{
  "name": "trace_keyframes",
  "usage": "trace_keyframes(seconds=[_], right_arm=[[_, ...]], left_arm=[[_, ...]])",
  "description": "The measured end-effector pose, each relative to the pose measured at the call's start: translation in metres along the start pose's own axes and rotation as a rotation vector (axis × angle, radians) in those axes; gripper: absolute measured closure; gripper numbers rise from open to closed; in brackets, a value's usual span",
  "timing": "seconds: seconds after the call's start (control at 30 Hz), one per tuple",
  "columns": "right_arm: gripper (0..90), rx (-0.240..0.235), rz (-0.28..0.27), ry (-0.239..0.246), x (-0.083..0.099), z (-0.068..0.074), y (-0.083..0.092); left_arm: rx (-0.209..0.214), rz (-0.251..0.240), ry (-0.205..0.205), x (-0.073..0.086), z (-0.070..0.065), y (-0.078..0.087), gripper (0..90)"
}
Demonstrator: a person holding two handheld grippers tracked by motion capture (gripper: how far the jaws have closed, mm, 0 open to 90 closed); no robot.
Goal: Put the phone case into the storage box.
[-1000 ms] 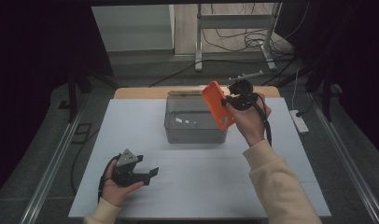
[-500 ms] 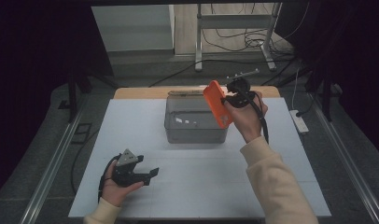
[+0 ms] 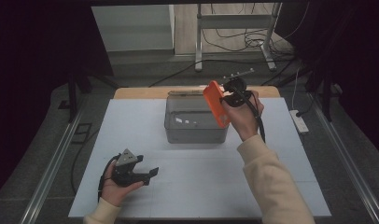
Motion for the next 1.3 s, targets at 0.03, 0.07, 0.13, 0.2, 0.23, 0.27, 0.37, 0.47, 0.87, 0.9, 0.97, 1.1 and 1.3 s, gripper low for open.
trace_keyframes(seconds=[0.03,0.07,0.13,0.2,0.23,0.27,0.37,0.47,0.87,0.9,0.97,1.1,1.3], right_arm=[[80.5,0.000,0.001,-0.001,0.000,0.000,0.000],[80.5,0.000,0.002,0.001,0.000,0.001,-0.001],[80.5,-0.001,0.008,0.001,-0.001,0.002,-0.002],[80.5,0.003,0.011,0.000,-0.001,0.002,-0.003],[80.5,0.012,0.017,0.000,-0.001,0.002,-0.005],[80.5,0.016,0.018,-0.001,-0.001,0.001,-0.006],[80.4,0.026,0.021,-0.004,-0.001,0.000,-0.007],[80.4,0.040,0.026,-0.007,-0.001,-0.001,-0.010],[80.4,0.072,0.040,-0.020,-0.002,-0.004,-0.015],[80.4,0.072,0.045,-0.019,-0.001,-0.003,-0.016],[80.4,0.072,0.043,-0.021,-0.001,-0.002,-0.016],[80.5,0.081,0.046,-0.029,-0.001,-0.001,-0.018],[80.4,0.091,0.059,-0.060,-0.001,-0.001,-0.024]], left_arm=[[0.000,0.000,0.000,0.000,0.000,0.000,17.1],[0.000,0.001,0.000,0.000,0.000,0.000,17.1],[-0.001,0.001,0.000,0.000,0.000,-0.001,17.1],[0.000,0.001,0.000,0.000,0.000,0.000,17.1],[0.000,0.001,-0.001,0.000,0.000,0.000,17.1],[0.000,0.001,-0.001,0.000,0.000,0.000,17.1],[0.001,0.002,0.000,0.000,0.000,-0.001,17.1],[0.003,0.000,0.002,0.000,0.000,0.000,17.1],[0.002,-0.004,0.001,0.000,0.000,0.000,17.1],[0.002,-0.004,0.003,0.000,0.001,0.000,17.1],[0.005,-0.007,0.005,-0.001,0.001,0.001,17.1],[0.010,-0.012,-0.001,-0.003,0.000,0.001,17.1],[0.026,-0.013,-0.012,-0.006,0.000,-0.001,17.1]])
Point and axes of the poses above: each handheld gripper's, and its own axes: y roughly backward along the jaws, x roughly out of its underside, z roughly to its left, the point moved 9 cm from there along -y, roughly forward along the jaws, and after that the axes turned 11 degrees about z, right-handed, at the moved point
